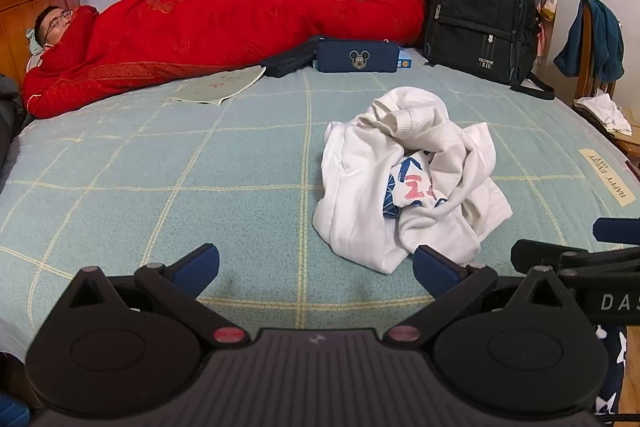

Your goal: Fold clothes

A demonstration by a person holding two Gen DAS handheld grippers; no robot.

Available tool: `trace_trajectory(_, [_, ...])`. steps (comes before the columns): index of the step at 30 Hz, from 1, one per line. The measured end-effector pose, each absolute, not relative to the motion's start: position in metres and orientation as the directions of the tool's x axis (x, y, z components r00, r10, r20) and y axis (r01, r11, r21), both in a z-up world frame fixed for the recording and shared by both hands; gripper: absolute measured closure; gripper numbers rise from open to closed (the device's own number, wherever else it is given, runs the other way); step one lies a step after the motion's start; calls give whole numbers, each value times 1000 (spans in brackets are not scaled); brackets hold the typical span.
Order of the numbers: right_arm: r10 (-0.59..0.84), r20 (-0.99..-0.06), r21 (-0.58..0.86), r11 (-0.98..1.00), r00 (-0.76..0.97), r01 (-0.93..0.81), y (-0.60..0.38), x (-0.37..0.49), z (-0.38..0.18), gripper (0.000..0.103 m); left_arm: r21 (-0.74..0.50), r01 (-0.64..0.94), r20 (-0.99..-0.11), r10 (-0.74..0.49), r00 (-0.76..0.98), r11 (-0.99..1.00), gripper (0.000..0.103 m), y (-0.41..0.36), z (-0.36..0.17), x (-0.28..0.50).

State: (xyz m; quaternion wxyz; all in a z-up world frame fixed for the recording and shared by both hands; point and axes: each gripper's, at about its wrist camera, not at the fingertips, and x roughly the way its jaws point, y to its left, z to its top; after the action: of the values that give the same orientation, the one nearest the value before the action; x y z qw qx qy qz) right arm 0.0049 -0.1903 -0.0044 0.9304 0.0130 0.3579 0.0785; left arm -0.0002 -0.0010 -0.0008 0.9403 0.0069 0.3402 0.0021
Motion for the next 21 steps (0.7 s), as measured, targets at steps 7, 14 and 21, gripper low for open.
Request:
trace_trajectory(7, [158,-665,84,987,729,-138,-190,5,-5,0,16,1,-640,10,768,1000,1,-1,-1,0])
trace_trajectory(14, [163,-665,86,986,729,-141,-190,5,-5,0,19,-2,-639,14,769,1000,1,-1,-1,-1])
trace_trajectory(21, [168,-664,89,985,729,-145,-191,5,-6,0,22,-3,-639,16,769,1000,1,-2,-1,0])
